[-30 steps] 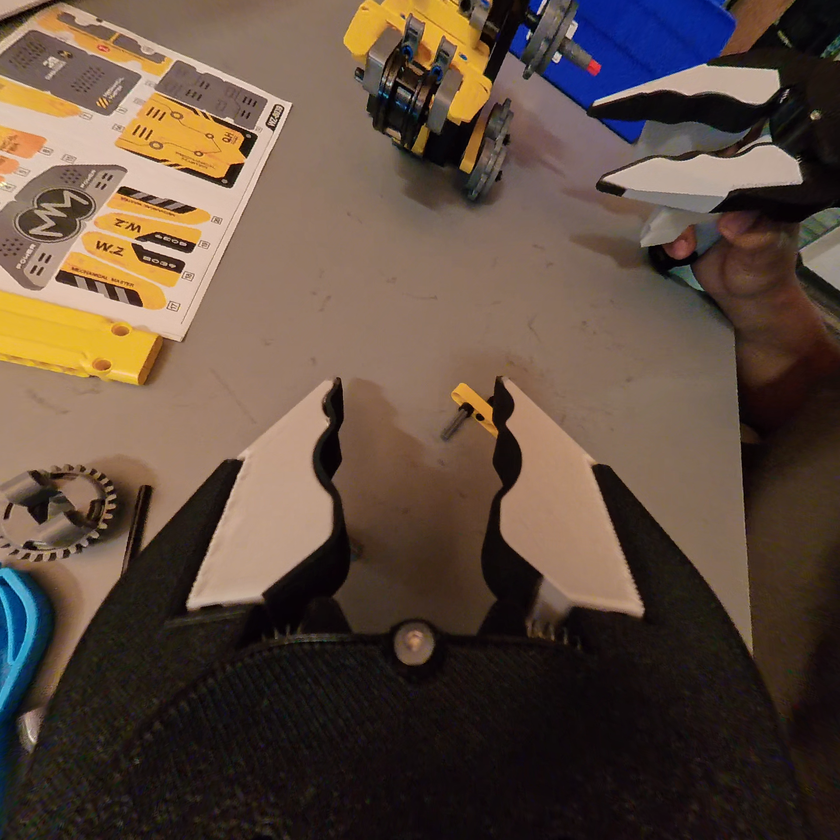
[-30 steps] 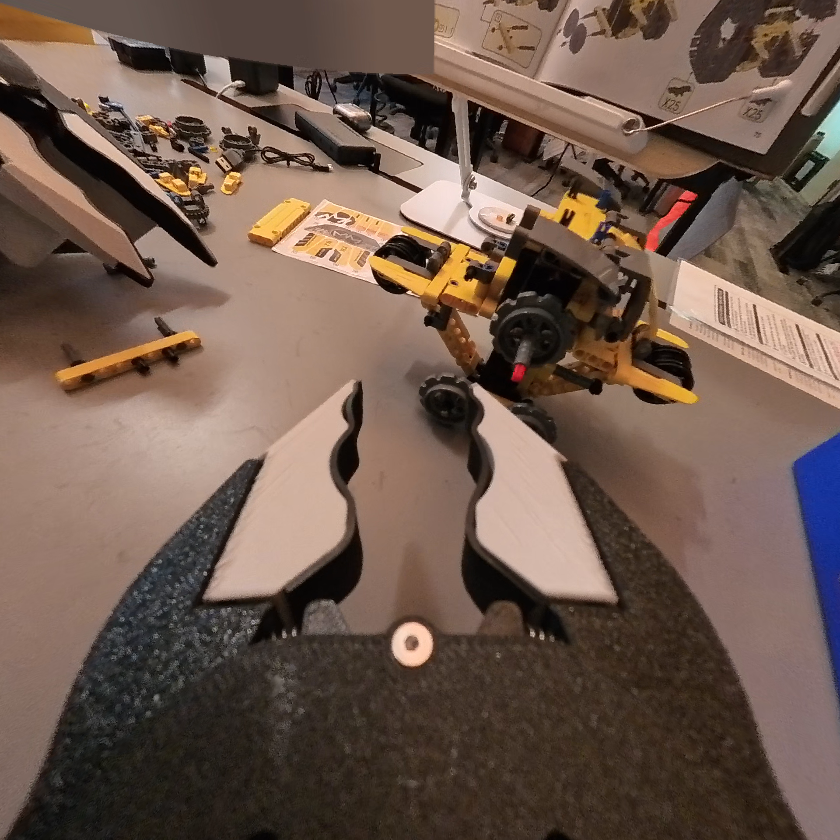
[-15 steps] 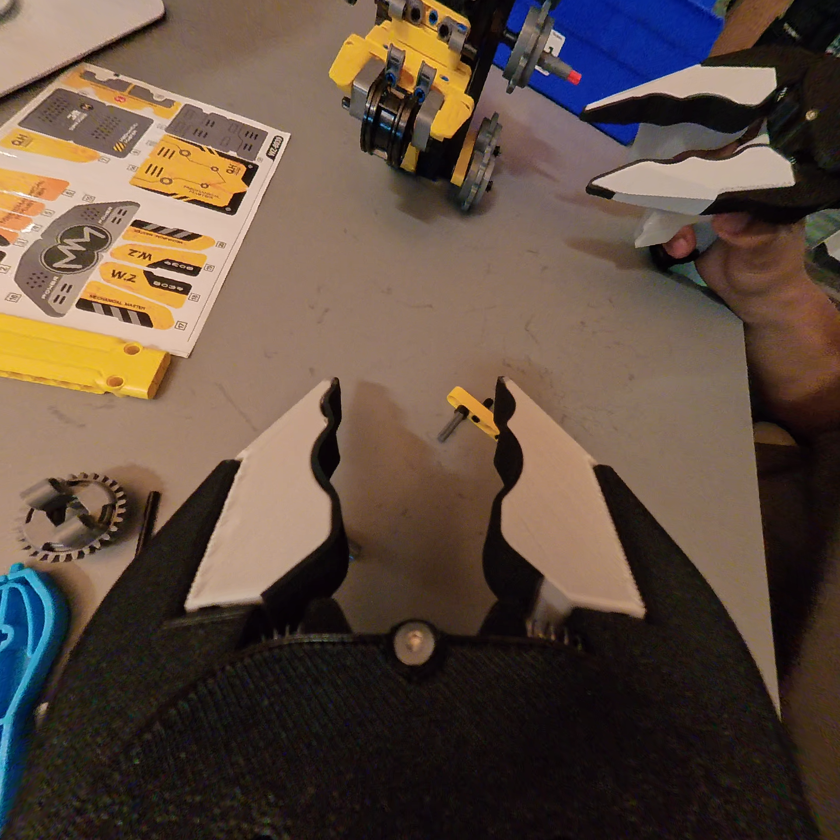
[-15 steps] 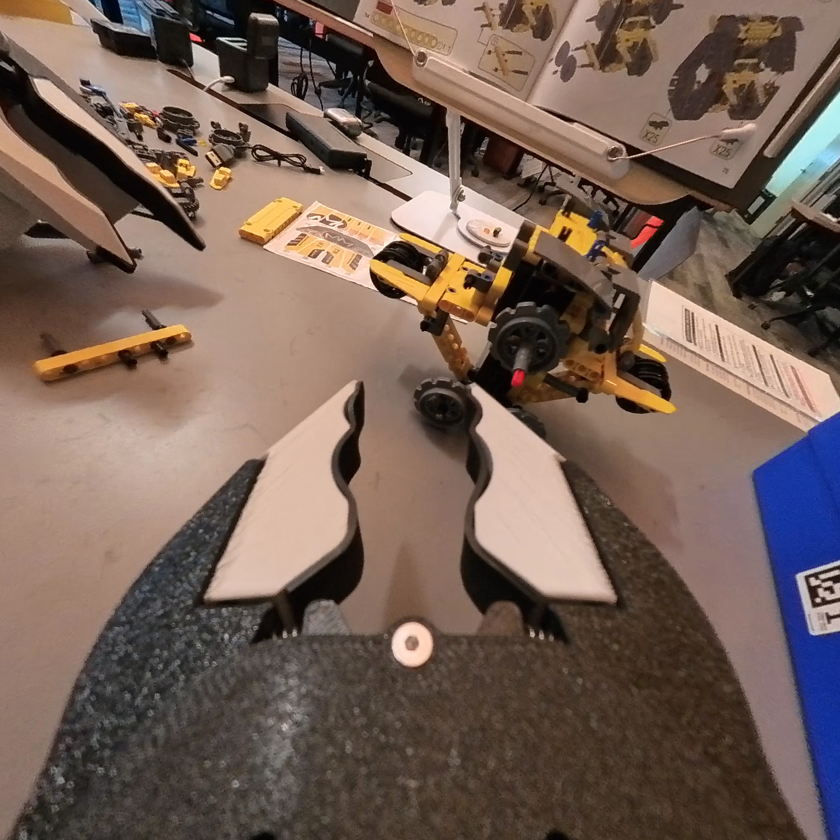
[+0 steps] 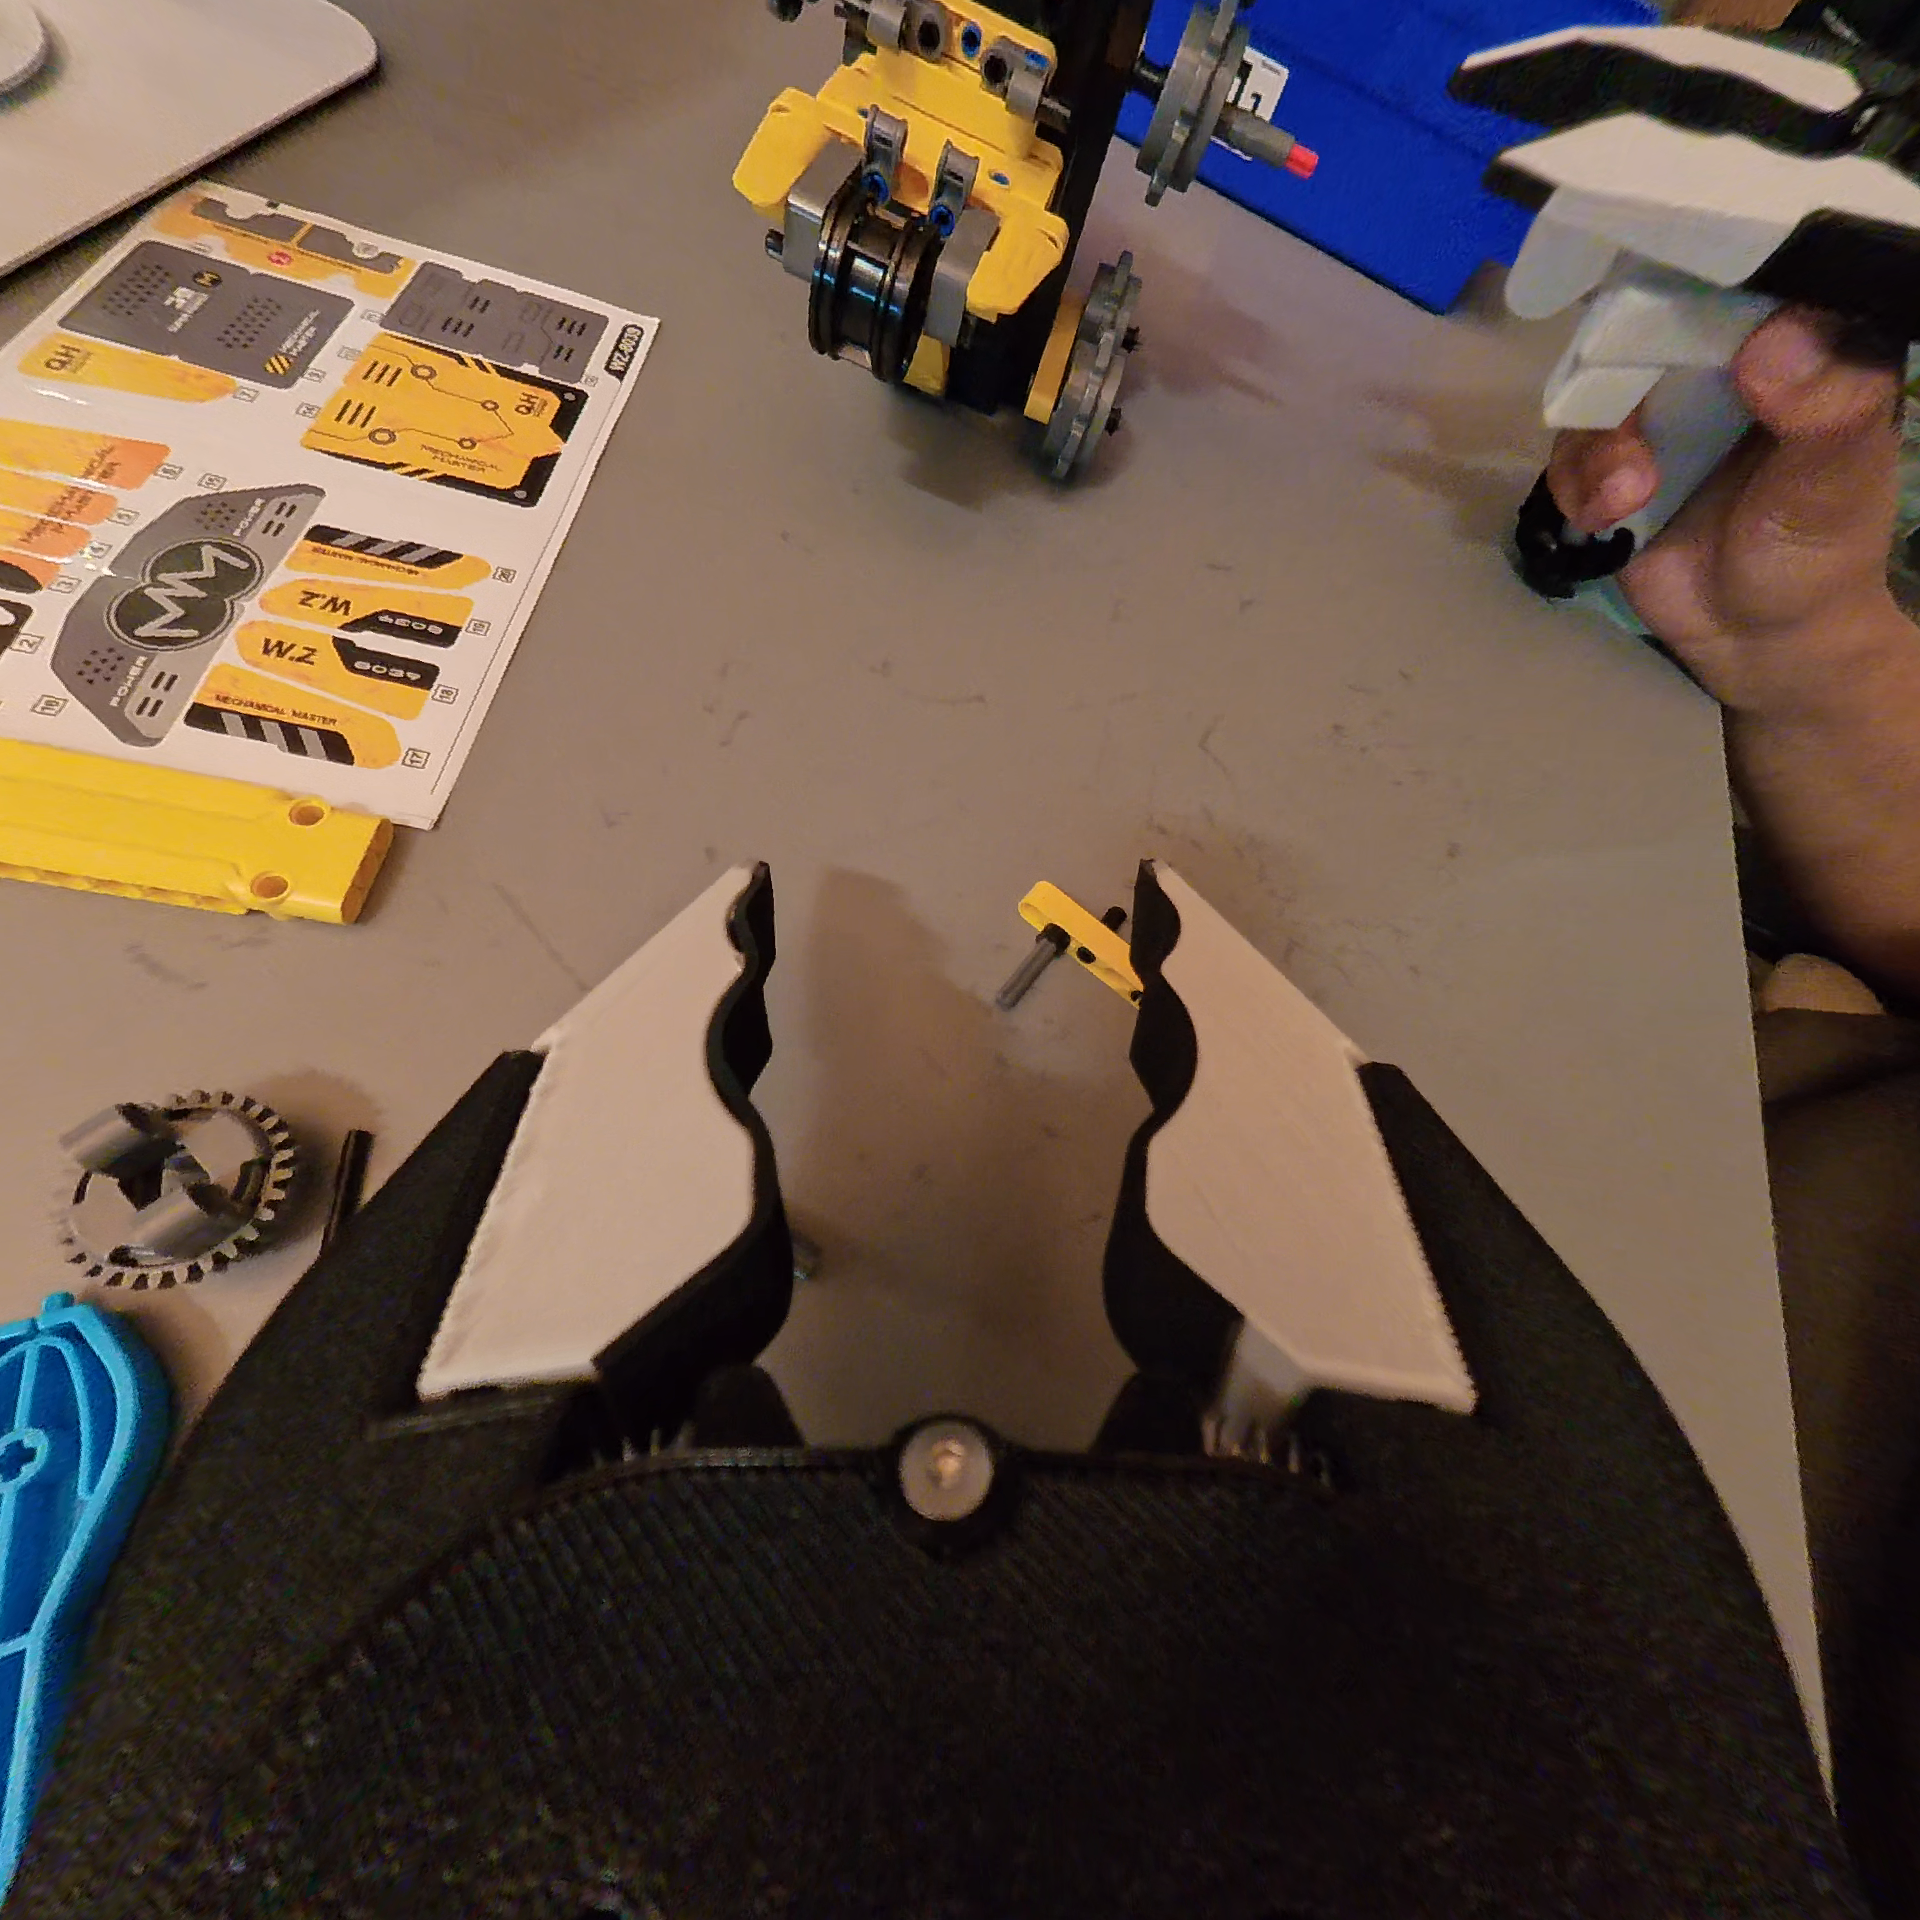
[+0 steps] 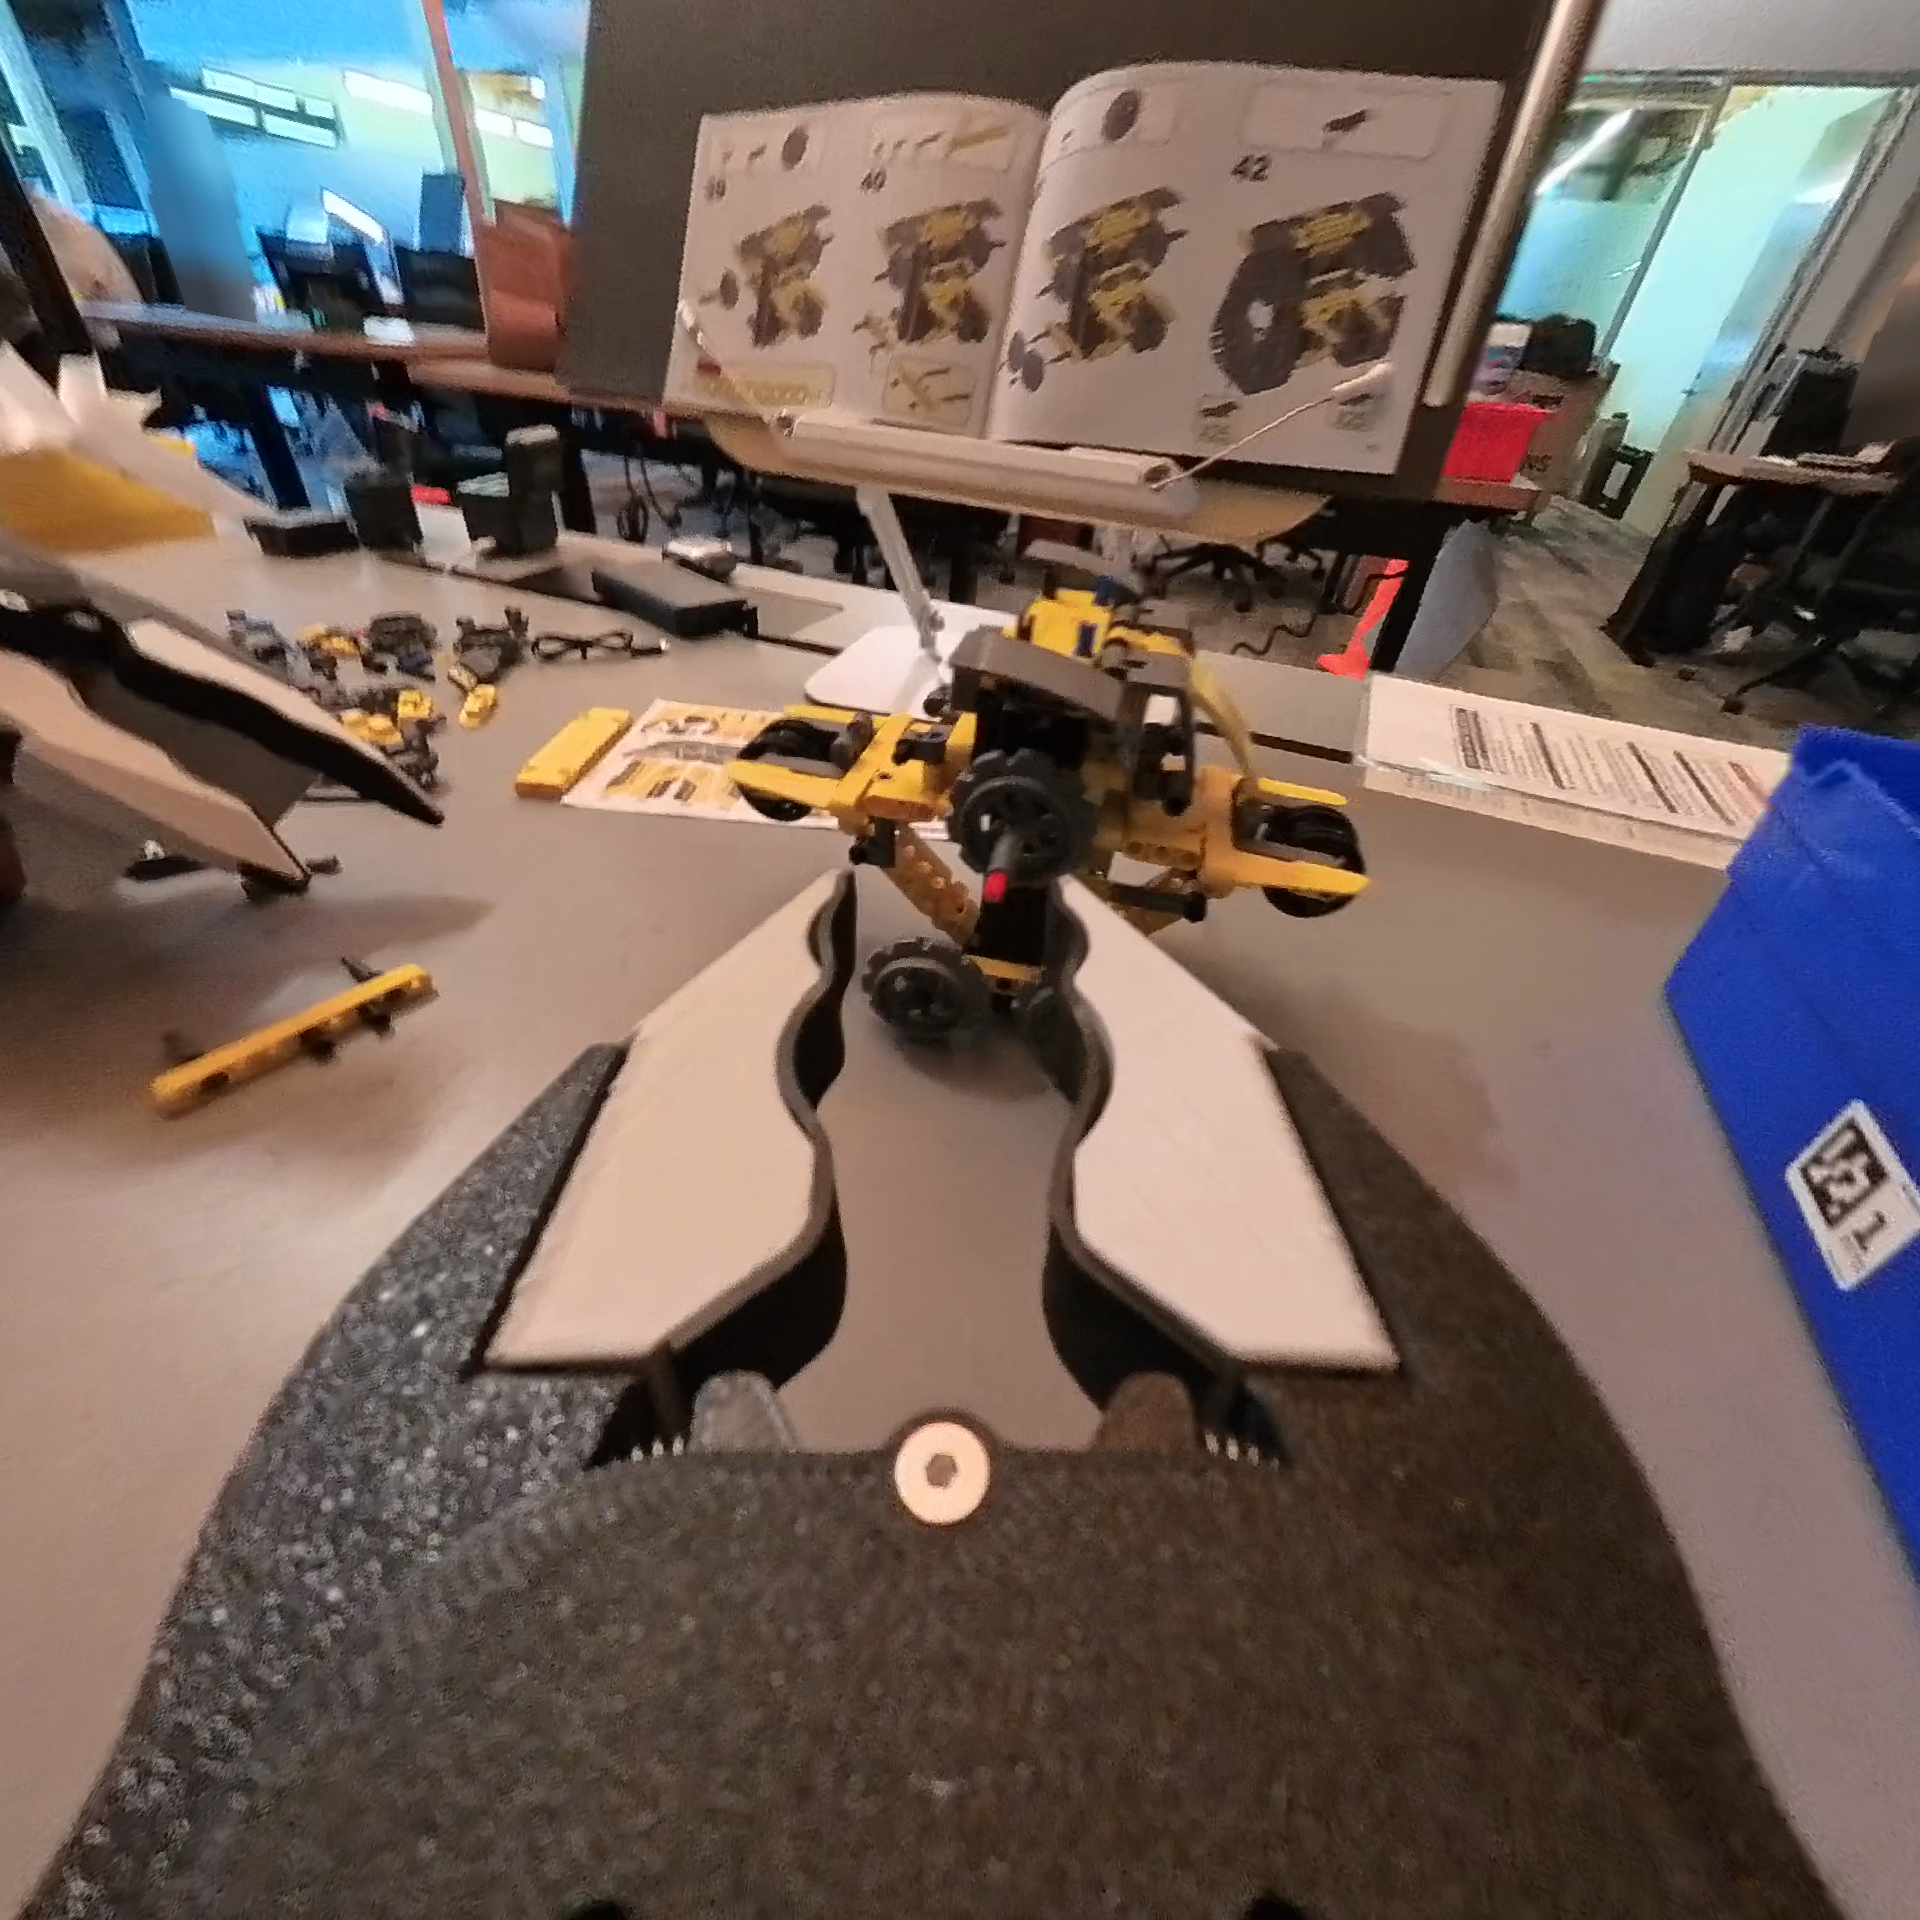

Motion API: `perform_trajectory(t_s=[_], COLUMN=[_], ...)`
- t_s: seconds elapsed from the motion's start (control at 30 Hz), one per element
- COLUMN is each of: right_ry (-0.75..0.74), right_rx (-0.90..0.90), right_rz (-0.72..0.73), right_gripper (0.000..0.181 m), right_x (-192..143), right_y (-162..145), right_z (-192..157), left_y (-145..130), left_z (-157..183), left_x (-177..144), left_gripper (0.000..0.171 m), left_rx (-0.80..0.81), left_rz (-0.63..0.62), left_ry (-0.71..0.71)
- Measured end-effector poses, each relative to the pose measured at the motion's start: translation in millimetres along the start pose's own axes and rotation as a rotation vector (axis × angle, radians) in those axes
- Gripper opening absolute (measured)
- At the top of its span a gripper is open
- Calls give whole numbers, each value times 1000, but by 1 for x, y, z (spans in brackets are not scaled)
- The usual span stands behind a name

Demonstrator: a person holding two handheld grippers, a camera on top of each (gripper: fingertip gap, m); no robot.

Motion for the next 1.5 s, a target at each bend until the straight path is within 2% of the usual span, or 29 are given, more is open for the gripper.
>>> perform_trajectory(t_s=[0.17, 0.37, 1.0, 1.17, 1.27, 1.4, 1.5], right_ry=[-14, 35, 78, 142, 168, 179, 100], right_rx=[110, 187, 169, 52, -49, -262, -480], right_rz=[82, 100, 77, -51, -159, -274, -383], right_gripper=[35, 37, 41, 43, 55, 57, 55], right_x=[-12, -13, -10, 11, 32, 50, 62], right_y=[6, 5, 3, -6, -15, -26, -38], right_z=[14, 14, 5, -19, -35, -54, -50], left_y=[0, 0, -2, -2, -1, 1, 0], left_z=[0, -1, -1, -2, -3, -3, -2], left_x=[0, 0, 2, 2, 1, 0, 1], left_gripper=[70, 70, 71, 71, 71, 71, 71], left_rx=[-9, -25, -14, -22, -36, -44, -40], left_rz=[1, -2, -19, -22, -14, -1, -9], left_ry=[-5, -13, -4, 0, -6, -15, -18])
Point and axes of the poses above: each gripper's, where its closed fingertips meet, x out along the fingers, y out of its top, z = x × y across the jaws, the point moved 1 cm from there along -x, back along the fingers, and after that the axes turned 11 degrees about -x, right-handed, at the moved point
